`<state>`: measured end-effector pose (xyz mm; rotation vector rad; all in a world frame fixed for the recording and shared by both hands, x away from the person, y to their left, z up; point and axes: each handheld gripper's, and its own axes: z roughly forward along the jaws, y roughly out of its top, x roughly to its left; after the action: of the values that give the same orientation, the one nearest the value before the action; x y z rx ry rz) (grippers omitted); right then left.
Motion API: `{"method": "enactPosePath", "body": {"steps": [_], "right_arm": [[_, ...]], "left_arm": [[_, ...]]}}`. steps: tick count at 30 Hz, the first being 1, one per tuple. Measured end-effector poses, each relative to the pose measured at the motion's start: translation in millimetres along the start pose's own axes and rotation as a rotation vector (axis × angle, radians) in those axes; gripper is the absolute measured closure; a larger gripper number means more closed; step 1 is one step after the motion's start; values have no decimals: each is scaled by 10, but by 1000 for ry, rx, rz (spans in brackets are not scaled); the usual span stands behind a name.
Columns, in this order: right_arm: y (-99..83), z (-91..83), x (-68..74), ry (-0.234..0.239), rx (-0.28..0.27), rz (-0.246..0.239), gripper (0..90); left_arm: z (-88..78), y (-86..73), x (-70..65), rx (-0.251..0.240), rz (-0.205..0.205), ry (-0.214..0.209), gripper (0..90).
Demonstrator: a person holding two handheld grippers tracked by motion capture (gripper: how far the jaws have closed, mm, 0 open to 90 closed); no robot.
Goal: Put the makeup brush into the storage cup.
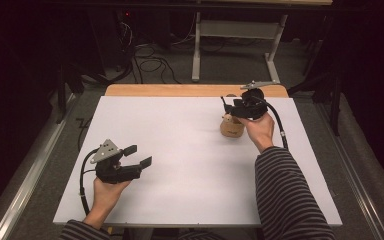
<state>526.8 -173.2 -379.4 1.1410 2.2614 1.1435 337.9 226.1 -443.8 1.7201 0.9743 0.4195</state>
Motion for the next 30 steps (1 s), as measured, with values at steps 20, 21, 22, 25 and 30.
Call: {"method": "enactPosePath", "body": {"steps": [20,21,22,25,30], "right_arm": [[34,-149,36,9,-33,-16,502],[35,-156,31,8,-35,-17,502],[34,-168,29,8,-35,-14,502],[31,-190,23,8,-36,-21,501],[29,-233,28,10,-41,-24,500]], "left_arm": [[-1,0,-4,-1,4,-2,273],[-1,0,-4,-2,4,-2,273],[-1,0,-3,-1,4,-2,273],[0,0,-4,-1,4,-3,273],[-1,0,-5,-1,4,-2,273]]}}
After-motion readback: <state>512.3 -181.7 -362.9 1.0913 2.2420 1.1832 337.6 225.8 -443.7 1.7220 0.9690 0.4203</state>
